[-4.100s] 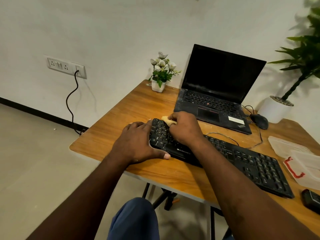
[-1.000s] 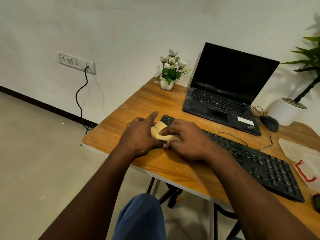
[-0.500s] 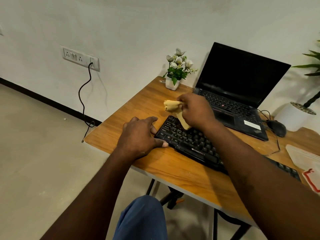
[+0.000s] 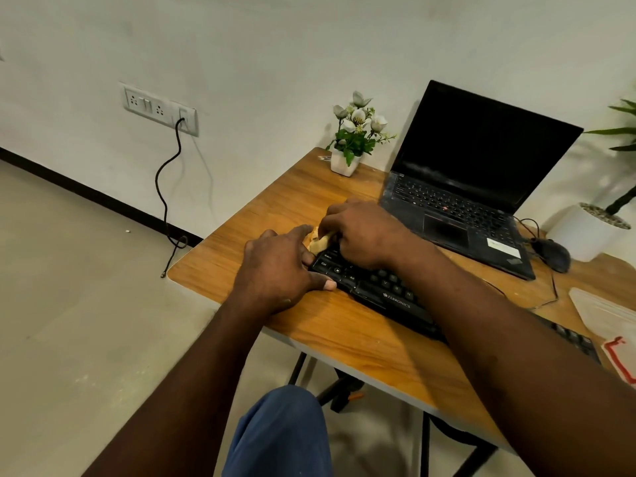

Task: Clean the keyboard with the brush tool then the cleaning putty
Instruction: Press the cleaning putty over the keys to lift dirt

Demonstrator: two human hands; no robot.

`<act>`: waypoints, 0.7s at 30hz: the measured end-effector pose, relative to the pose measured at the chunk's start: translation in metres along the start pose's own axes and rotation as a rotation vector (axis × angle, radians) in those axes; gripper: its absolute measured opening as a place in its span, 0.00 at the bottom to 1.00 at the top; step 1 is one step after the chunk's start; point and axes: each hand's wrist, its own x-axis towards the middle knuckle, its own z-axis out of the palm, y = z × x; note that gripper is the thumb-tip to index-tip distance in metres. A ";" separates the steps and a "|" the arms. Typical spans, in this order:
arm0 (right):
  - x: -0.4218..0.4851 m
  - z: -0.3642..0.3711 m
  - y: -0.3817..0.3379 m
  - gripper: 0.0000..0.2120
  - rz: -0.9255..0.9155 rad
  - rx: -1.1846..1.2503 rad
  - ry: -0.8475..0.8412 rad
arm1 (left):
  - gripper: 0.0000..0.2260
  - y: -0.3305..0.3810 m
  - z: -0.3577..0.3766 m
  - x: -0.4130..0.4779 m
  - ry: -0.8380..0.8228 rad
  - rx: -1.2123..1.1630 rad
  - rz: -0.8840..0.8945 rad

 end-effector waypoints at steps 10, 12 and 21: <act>-0.047 0.001 -0.031 0.16 -0.026 0.238 0.092 | 0.46 -0.002 -0.001 -0.003 0.090 -0.031 0.052; -0.065 0.007 -0.035 0.16 -0.037 0.253 0.129 | 0.47 -0.005 -0.001 -0.001 0.060 -0.007 0.090; -0.118 0.026 -0.017 0.19 0.196 0.302 0.158 | 0.45 0.001 0.003 0.002 -0.010 0.107 0.127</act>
